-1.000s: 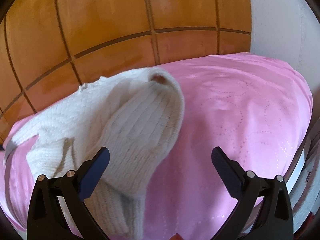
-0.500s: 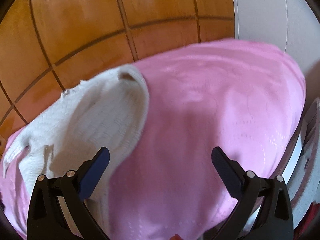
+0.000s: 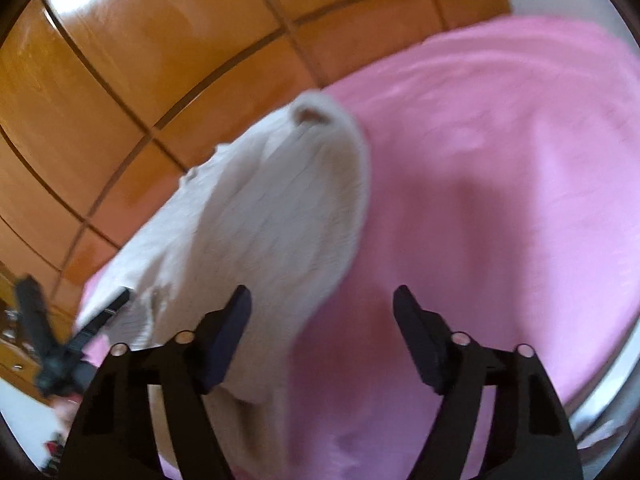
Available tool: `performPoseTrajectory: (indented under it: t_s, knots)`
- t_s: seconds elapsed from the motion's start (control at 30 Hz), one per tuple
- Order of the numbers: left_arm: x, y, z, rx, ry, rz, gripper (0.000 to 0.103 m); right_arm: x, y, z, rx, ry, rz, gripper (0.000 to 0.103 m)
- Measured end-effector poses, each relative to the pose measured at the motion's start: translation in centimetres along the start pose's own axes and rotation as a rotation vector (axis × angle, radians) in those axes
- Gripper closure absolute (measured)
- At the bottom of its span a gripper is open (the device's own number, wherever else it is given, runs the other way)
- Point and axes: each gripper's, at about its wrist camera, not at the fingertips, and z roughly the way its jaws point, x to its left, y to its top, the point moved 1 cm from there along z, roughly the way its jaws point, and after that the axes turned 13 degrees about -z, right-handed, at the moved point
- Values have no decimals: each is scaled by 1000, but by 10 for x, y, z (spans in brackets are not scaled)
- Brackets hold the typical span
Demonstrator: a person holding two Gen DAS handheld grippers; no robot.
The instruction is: Fold small clothes
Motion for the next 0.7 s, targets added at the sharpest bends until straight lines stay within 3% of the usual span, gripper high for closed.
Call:
performPoseTrajectory:
  t_s: [0.07,0.1,0.13,0.2,0.33,0.47,0.67,0.7]
  knots:
    - [11,-12,6,-1,0,-24,28,3,4,15,17,71,33,40]
    - [9,-19,2,-20,-11,-19,26,3,7,21,29,104,48,52]
    - [8,-19,1,-23,-25,-13,22,3,9,25,41,126,56,58]
    - [7,-20,1,-17,-23,-6,20,6,16,33,83,175,33,85]
    - [5,-22,7,-12,-32,16,12,10,36,32,158,148,-118,90]
    - [6,-24,9,-18,-38,13,12,0,58,21,195,-25,-297,96]
    - [8,-24,7,-24,-49,4,12,-38,108,11,212,-371,-511,96]
    - [8,-25,7,-24,-49,4,12,-48,121,14,221,-465,-559,96]
